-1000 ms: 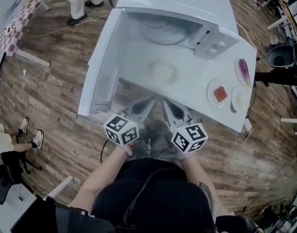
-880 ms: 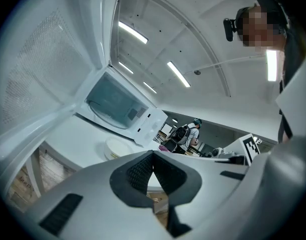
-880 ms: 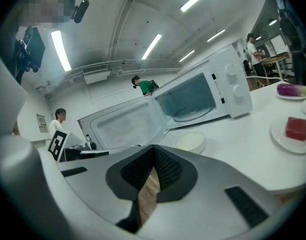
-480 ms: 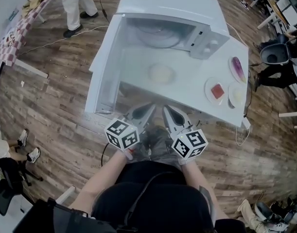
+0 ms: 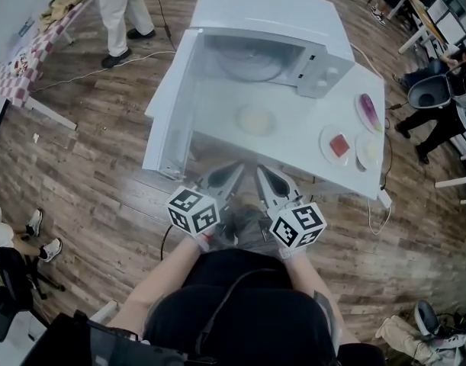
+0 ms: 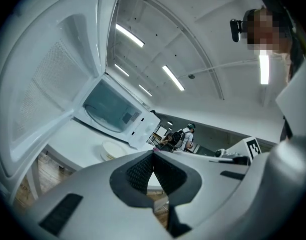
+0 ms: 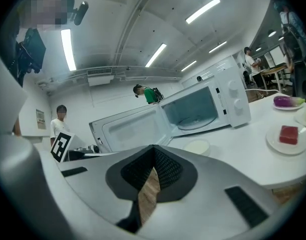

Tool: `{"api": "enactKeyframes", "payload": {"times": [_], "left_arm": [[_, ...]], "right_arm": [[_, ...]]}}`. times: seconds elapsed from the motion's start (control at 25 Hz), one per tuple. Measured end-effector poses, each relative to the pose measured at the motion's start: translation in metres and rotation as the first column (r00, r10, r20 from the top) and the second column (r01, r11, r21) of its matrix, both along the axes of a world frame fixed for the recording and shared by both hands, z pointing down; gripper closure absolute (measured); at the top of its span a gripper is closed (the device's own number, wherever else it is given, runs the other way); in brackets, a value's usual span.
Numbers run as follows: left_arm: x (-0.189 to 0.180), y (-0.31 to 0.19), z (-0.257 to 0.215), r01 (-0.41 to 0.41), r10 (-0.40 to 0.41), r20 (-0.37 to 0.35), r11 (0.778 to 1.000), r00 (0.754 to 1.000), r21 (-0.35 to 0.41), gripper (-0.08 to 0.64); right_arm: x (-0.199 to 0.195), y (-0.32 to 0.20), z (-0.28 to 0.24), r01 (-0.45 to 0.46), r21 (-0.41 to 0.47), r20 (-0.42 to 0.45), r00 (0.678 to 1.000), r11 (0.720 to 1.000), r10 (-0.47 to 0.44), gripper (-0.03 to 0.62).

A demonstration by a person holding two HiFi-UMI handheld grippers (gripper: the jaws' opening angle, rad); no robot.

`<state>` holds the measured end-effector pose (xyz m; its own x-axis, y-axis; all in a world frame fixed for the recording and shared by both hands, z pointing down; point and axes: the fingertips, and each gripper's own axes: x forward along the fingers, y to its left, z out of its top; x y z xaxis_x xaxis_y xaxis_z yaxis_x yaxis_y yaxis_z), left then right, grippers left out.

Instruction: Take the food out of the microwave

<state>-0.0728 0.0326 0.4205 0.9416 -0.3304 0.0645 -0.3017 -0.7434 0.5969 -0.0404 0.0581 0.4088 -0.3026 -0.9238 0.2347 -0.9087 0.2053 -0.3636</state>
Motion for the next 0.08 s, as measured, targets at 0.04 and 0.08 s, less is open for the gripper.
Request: {"api": "enactKeyframes", "payload": {"times": [0.04,0.08], "left_arm": [[-0.0011,0.0000,-0.0038,0.002,-0.002,-0.003,1.000,1.000,0.002,0.549],[-0.0023,0.0000,-0.0077,0.003,-0.003,-0.007,1.000,1.000,0.003,0.549]], "right_arm": [[-0.0018,-0.0002,-0.0037,0.002,0.002,-0.003,1.000,1.000,-0.002,0.574],[-0.0036,-0.0004,-0.0075,0.004,0.004,-0.005,1.000,1.000,-0.004,0.574]]}}
